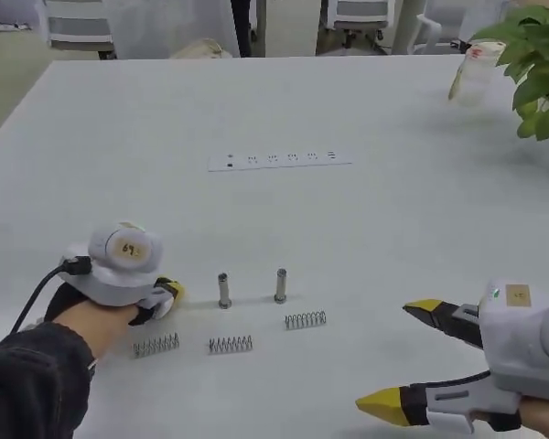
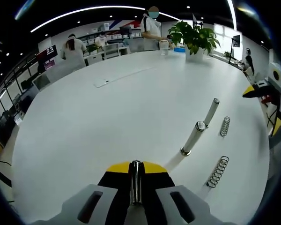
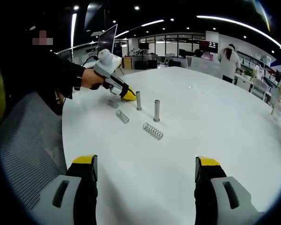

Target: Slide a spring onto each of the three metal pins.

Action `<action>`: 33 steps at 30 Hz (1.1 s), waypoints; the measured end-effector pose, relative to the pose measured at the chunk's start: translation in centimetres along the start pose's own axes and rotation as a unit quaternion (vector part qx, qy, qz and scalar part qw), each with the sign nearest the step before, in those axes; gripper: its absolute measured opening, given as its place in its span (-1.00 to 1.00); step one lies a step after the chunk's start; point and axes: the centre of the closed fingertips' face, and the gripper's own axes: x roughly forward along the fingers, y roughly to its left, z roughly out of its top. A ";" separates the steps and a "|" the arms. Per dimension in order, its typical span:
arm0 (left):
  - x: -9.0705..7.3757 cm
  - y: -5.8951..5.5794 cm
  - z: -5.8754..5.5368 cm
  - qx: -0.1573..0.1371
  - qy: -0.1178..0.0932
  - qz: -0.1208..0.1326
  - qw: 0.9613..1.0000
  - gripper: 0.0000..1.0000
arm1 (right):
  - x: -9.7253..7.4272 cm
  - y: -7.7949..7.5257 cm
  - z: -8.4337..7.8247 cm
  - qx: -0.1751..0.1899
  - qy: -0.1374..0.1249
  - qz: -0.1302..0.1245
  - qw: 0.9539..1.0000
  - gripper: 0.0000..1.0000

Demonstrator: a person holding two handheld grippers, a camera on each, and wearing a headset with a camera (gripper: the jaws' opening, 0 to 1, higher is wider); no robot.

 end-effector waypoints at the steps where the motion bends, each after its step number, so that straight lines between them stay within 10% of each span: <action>1: 0.0 0.0 0.0 0.000 0.000 -0.001 1.000 -1.00 | 0.0 0.0 0.0 0.000 0.000 0.000 1.000 0.70; 33: -3.7 0.4 1.4 -0.023 -0.030 -0.001 0.999 -1.00 | -0.1 0.6 1.0 -0.018 -0.003 0.005 1.000 0.69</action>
